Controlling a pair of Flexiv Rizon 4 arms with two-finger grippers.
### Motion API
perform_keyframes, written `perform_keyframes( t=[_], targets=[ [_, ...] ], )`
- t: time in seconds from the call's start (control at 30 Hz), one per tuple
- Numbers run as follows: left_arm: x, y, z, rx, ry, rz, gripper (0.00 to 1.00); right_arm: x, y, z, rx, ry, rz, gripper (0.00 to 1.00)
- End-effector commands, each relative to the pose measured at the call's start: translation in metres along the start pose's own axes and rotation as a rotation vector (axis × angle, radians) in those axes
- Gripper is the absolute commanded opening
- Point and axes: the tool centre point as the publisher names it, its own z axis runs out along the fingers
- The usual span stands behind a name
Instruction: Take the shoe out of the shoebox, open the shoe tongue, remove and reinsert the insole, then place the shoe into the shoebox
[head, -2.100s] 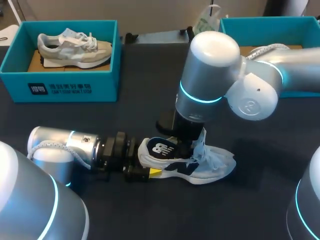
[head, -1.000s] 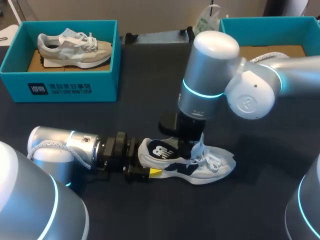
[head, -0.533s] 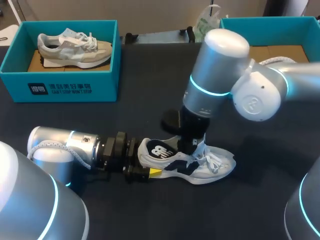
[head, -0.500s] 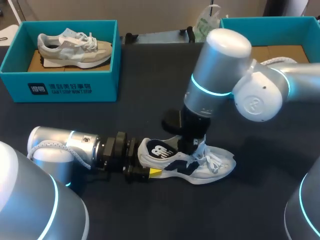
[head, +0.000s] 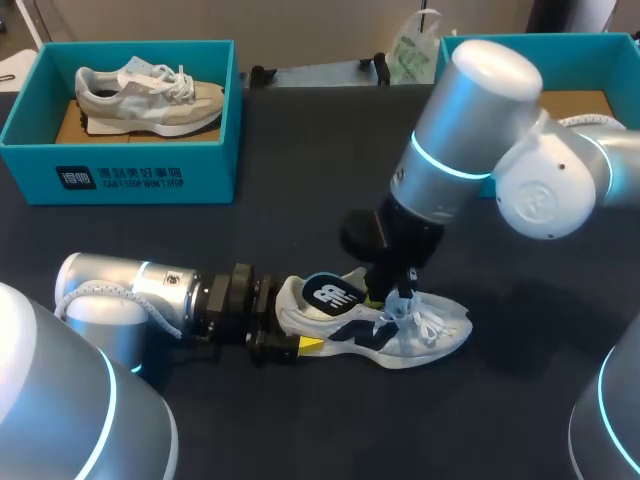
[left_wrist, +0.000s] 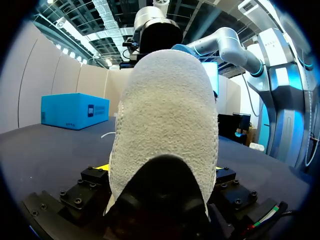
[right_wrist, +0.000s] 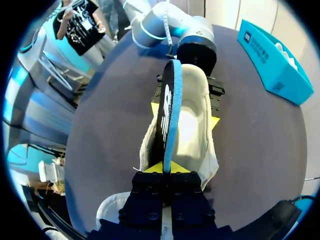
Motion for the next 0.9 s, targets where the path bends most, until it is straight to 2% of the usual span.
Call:
perform_keyframes(
  t=[0.03, 0.67, 0.9],
  targets=[
    [0.000, 0.000, 0.001, -0.001, -0.002, 0.000, 0.00, -0.005, 0.008, 0.003, 0.009, 0.014, -0.022, 0.00],
    [0.000, 0.000, 0.001, -0.001, -0.002, 0.000, 0.00, -0.012, 0.047, 0.001, 0.084, 0.083, -0.209, 0.00],
    [0.000, 0.000, 0.001, -0.001, -0.002, 0.000, 0.00, -0.018, 0.054, -0.001, 0.068, 0.126, -0.217, 0.00]
  ],
)
